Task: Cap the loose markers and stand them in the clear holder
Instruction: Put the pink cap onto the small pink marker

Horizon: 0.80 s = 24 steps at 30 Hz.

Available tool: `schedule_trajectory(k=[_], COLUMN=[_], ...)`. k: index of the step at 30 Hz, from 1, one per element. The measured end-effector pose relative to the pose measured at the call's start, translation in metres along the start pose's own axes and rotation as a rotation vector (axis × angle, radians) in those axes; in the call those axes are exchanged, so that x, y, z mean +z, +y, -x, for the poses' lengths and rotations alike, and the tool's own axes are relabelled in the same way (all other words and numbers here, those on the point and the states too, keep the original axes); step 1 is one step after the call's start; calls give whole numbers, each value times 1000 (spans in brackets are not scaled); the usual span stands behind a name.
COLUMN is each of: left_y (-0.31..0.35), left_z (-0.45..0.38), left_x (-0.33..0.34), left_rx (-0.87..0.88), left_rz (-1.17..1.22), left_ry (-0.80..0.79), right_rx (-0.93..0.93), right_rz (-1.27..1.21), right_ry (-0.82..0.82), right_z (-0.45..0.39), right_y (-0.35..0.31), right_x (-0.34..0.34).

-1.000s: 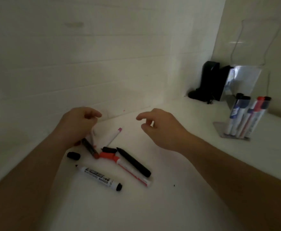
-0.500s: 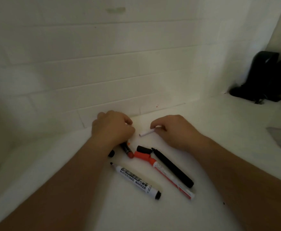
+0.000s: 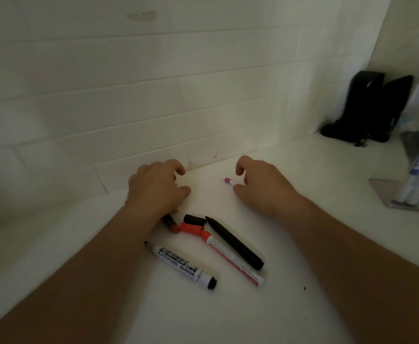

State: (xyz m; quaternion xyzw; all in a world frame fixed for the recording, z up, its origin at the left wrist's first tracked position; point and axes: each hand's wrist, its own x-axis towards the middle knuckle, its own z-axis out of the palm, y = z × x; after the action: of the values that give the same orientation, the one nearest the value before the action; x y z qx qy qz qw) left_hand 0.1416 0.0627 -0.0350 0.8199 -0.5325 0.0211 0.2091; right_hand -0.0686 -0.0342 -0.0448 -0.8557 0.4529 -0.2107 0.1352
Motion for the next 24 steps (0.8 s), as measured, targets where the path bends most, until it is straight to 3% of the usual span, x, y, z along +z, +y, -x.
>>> schedule_trajectory(k=[7, 9, 14, 18, 24], left_y=[1, 6, 26, 40, 47], left_z=[3, 4, 9, 22, 29], left_x=[3, 3, -4, -6, -6], left_rx=[34, 60, 98, 204, 225], left_rz=[39, 80, 444, 573, 592], left_ry=[-71, -62, 2, -19, -26], right_rx=[134, 156, 223, 165, 105], right_rz=[105, 12, -387, -390, -415], right_ry=[-119, -119, -81, -2, 201], right_z=[0, 2, 18, 54, 73], right_y=[-3, -5, 8, 23, 28], right_x=[-12, -16, -34, -43, -43])
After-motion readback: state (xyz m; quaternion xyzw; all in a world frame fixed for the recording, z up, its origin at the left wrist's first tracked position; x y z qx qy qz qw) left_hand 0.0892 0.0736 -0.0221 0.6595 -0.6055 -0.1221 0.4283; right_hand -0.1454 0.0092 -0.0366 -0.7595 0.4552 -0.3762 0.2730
